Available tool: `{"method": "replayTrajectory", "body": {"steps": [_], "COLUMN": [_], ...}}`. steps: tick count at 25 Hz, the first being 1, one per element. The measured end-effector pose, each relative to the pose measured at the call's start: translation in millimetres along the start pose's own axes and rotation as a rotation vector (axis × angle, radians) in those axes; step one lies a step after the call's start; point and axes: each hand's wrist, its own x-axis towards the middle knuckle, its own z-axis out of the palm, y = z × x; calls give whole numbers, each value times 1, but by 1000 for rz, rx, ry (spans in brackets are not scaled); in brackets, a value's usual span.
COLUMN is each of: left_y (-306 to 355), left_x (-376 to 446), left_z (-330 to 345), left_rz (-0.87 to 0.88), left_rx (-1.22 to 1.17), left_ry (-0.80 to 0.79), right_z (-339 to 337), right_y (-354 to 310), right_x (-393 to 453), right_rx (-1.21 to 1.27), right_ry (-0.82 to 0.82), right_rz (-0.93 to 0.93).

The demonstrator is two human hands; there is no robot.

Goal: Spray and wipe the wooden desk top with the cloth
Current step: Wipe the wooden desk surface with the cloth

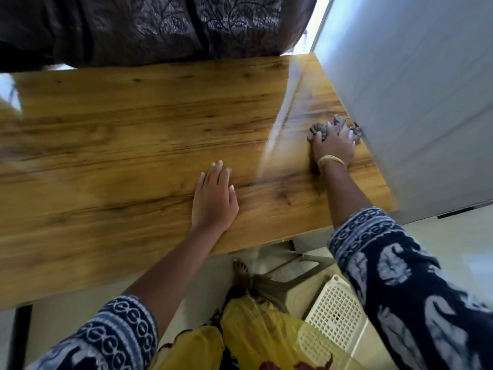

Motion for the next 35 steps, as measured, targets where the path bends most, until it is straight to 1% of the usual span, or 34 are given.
{"method": "replayTrajectory", "body": {"steps": [1, 2, 4, 6, 7, 8, 9, 10, 12, 13, 14, 15, 18, 22, 24, 27, 30, 35], "left_y": [0, 0, -1, -1, 0, 0, -1, -1, -1, -1, 0, 0, -1, -2, -2, -2, -2, -1], "left_x": [0, 0, 0, 0, -1, -1, 0, 0, 0, -1, -1, 0, 0, -1, 0, 0, -1, 0], "left_z": [1, 1, 0, 0, 0, 0, -1, -1, -1, 0, 0, 0, 1, 0, -1, -2, -1, 0], "left_rz": [1, 3, 4, 2, 2, 6, 10, 10, 1, 0, 4, 8, 8, 15, 15, 17, 15, 10], "left_rx": [5, 9, 6, 5, 6, 2, -7, -16, -18, -17, -17, -19, -22, -37, -33, -36, -39, -44], "left_ry": [-6, -7, -1, 3, 1, -1, 1, 5, 3, 2, 3, 7, 15, 6, 4, 8, 18, 31], "right_z": [3, 8, 19, 24, 20, 16, 10, 6, -3, -6, -8, -11, -21, -38, -41, -39, -38, -34], "right_y": [-16, -34, -65, -72, -67, -58, -50, -40, -10, 7, 21, 33, 75, 125, 141, 152, 148, 144], "right_x": [-11, -25, -62, -86, -82, -67, -49, -27, 13, 24, 25, 21, -6, -50, -71, -89, -94, -97], "right_rx": [-16, -19, 15, -15, -41, -55, -17, 39, 80, 93, 90, 77, 60, 38, 39, 77, 119, 152], "right_ry": [-20, -23, -46, -188, -262, -279, -249, -190, -104, -109, -108, -105, -88, -44, -39, 8, 67, 139], "right_rz": [-5, -112, -490, -860, -985, -1057, -1040, -930, -576, -433, -377, -381, -481, -401, -393, -332, -254, -231]}}
